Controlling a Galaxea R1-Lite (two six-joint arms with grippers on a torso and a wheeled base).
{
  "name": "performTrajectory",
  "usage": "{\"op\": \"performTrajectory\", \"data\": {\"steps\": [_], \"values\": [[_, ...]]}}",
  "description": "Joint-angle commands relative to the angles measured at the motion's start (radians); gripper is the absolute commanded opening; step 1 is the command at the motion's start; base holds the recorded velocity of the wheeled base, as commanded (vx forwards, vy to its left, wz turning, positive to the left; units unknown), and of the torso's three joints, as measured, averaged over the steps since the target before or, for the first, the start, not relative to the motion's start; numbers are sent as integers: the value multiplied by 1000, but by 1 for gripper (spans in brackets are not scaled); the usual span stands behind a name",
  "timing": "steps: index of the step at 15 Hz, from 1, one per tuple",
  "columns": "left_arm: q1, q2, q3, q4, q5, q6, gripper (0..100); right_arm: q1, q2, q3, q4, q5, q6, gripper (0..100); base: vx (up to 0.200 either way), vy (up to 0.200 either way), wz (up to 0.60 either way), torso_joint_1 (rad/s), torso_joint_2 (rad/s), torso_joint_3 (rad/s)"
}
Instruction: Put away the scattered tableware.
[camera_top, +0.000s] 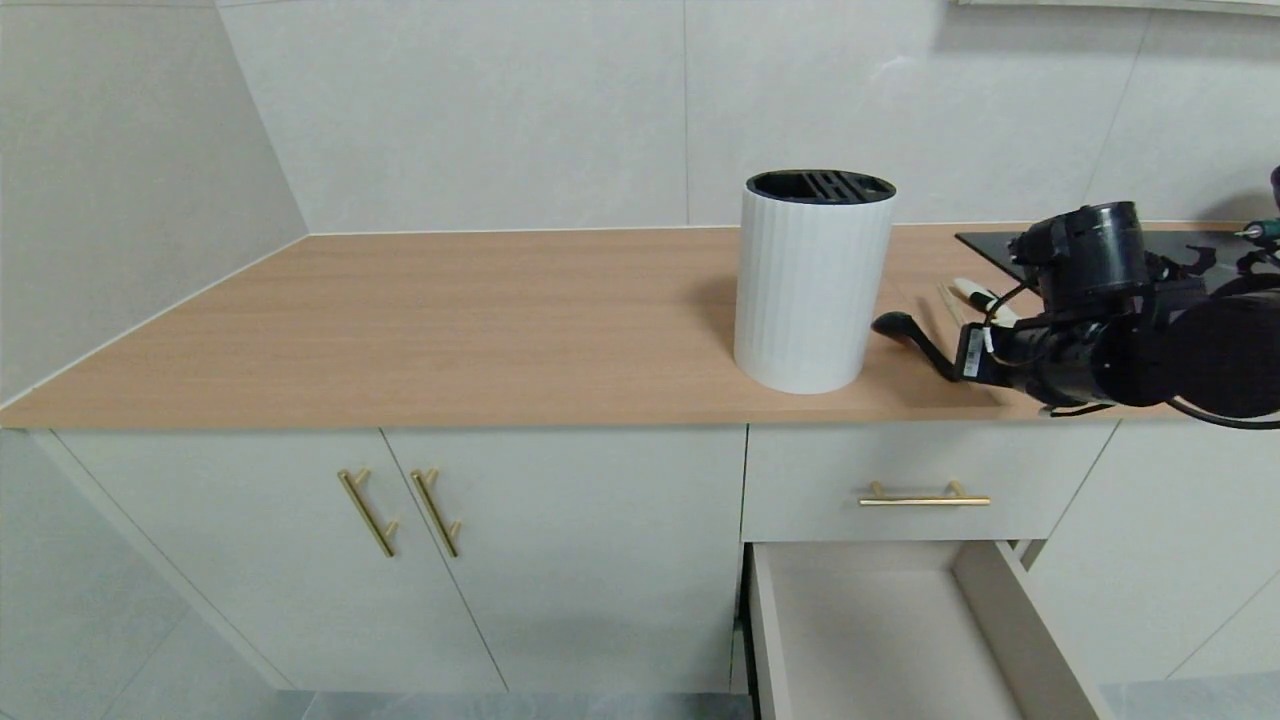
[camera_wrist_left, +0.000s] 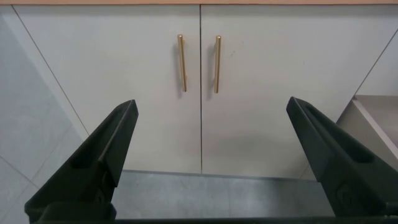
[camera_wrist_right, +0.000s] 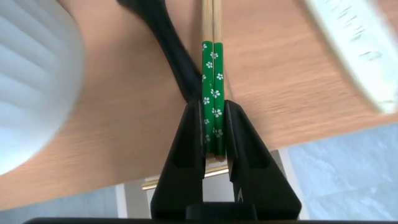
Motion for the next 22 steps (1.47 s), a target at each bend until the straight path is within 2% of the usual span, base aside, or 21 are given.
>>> {"op": "performTrajectory", "data": {"steps": [1,4,7,8,10,13,15,18,22], "values": [[0,0,0,-1,1,-1,100,0,-145,31,5,2,-5,0,0,0,0,0,0,0],[0,0,0,-1,2,-1,100,2,-328,136,13,9,-48,0,0,0,0,0,0,0],[0,0,0,-1,1,-1,100,2,-471,199,185,20,-65,0,0,0,0,0,0,0],[0,0,0,-1,1,-1,100,2,-503,210,239,48,-62,0,0,0,0,0,0,0],[0,0,0,-1,1,-1,100,2,-604,241,377,173,-62,0,0,0,0,0,0,0],[0,0,0,-1,1,-1,100,12,-679,296,489,290,-65,0,0,0,0,0,0,0],[0,0,0,-1,1,-1,100,74,-684,314,570,318,-68,0,0,0,0,0,0,0],[0,0,0,-1,1,-1,100,218,-670,342,716,318,-93,0,0,0,0,0,0,0],[0,0,0,-1,1,-1,100,258,-509,402,723,336,-91,0,0,0,0,0,0,0]]}}
